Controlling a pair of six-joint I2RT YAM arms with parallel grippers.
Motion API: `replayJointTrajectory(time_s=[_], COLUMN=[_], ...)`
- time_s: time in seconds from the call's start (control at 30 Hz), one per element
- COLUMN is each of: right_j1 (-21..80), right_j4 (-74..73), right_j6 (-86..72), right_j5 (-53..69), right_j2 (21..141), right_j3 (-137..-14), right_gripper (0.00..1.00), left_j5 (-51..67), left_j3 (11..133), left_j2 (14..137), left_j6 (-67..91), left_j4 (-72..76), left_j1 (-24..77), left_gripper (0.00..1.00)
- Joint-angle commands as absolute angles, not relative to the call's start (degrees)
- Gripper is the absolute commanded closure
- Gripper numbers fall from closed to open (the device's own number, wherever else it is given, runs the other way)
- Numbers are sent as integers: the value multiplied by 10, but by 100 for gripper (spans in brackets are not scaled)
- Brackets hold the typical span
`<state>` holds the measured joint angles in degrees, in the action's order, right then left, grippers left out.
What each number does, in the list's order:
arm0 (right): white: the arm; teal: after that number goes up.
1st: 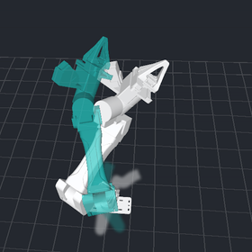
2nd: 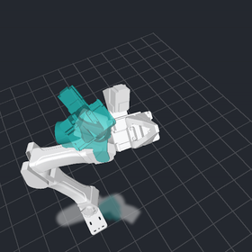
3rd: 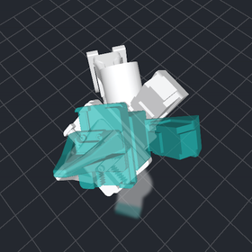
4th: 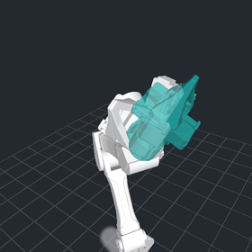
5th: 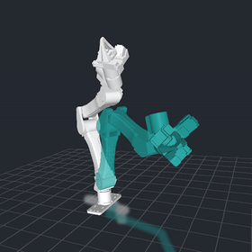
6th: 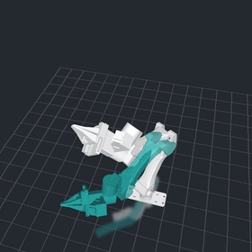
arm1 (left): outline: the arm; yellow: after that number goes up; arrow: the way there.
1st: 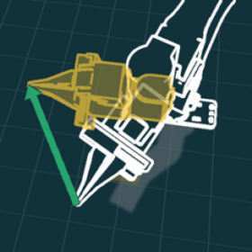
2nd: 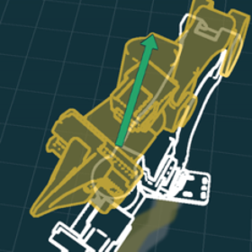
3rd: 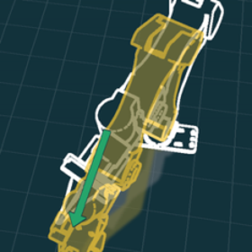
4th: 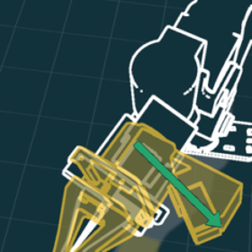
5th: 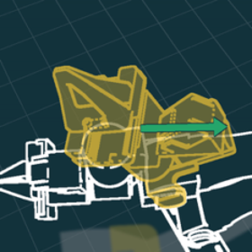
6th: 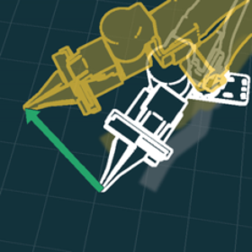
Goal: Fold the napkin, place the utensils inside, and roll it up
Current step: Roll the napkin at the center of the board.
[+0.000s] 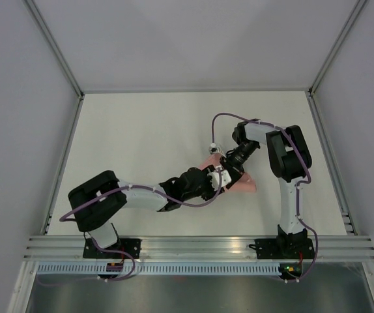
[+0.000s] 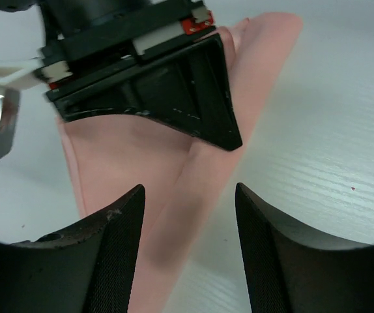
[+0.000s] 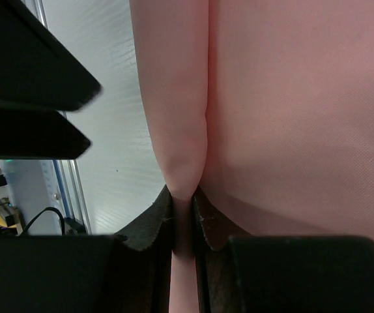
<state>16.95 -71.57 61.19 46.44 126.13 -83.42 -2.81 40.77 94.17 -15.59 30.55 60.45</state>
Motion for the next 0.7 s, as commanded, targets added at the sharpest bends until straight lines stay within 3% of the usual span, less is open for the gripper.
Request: replayJointTrajectory(time_s=[0.0,0.1,0.33,0.5,0.67], right_j1=[169,170,168,168,164], right_j4=[-671,-672,-672,-673,-674], right_j6=[653,652,648,645,642], right_j5=[413,413,410,408,403], right_j2=[1296,1300,1303,1306,1310], right_j3=[-837,-840,-842,-846,-852], right_gripper=[82,81,80,80,80], left_j5=[-51,-53,-36,-14,-4], left_j3=[453,468,493,497,508], left_j2=[987,1016,1061,1079,1098], left_j6=[-247,-264,-282,-272,-255], left_j4=[328,333,312,298,268], left_j1=[627,635,635,635,634], left_gripper=[37,29,29,33,44])
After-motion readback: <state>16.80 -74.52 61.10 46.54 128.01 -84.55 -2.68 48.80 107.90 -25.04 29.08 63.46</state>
